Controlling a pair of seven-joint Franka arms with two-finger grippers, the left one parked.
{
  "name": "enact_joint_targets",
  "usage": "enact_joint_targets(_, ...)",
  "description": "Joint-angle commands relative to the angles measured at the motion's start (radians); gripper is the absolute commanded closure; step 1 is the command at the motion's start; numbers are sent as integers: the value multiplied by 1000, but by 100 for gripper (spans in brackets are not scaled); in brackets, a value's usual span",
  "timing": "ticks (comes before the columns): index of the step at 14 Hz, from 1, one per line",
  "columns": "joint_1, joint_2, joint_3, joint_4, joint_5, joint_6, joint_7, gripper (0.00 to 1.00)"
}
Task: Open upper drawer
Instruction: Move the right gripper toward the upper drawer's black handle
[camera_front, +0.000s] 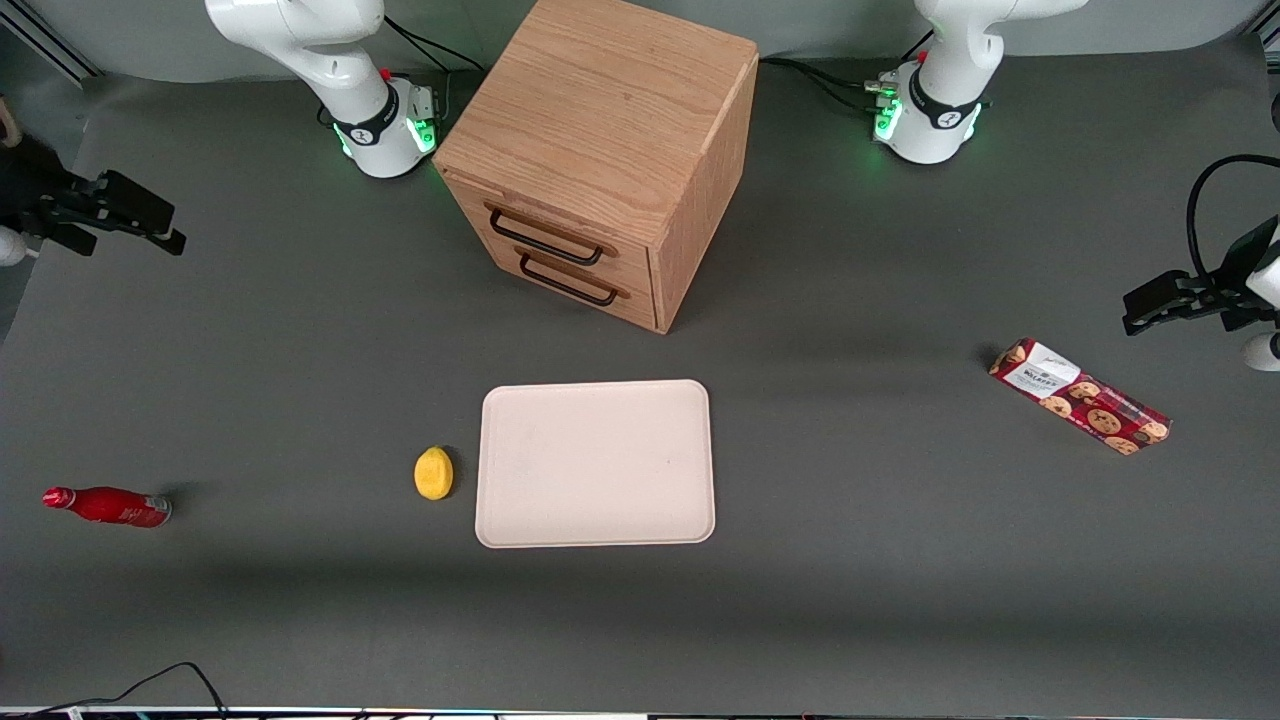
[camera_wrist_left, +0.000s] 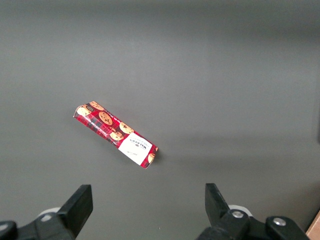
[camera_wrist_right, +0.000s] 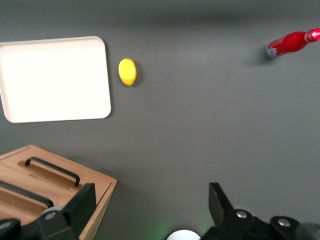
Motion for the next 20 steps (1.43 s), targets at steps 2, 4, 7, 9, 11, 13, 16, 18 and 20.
enact_joint_targets(2,13,-5,150,21,10,-65,-8,0)
enact_joint_targets(4,13,-3,239,20,15,-65,24,0)
enact_joint_targets(7,13,3,293,18,48,-65,50,0)
enact_joint_targets(9,15,31,342,18,126,-61,34,0)
enact_joint_targets(11,15,48,395,16,130,-56,32,0)
enact_joint_targets(13,15,70,404,10,142,-64,-44,0)
enact_joint_targets(16,13,155,421,7,222,-64,-450,0)
enact_joint_targets(18,10,210,416,7,352,-56,-523,0)
enact_joint_targets(20,13,226,415,6,360,-23,-522,0)
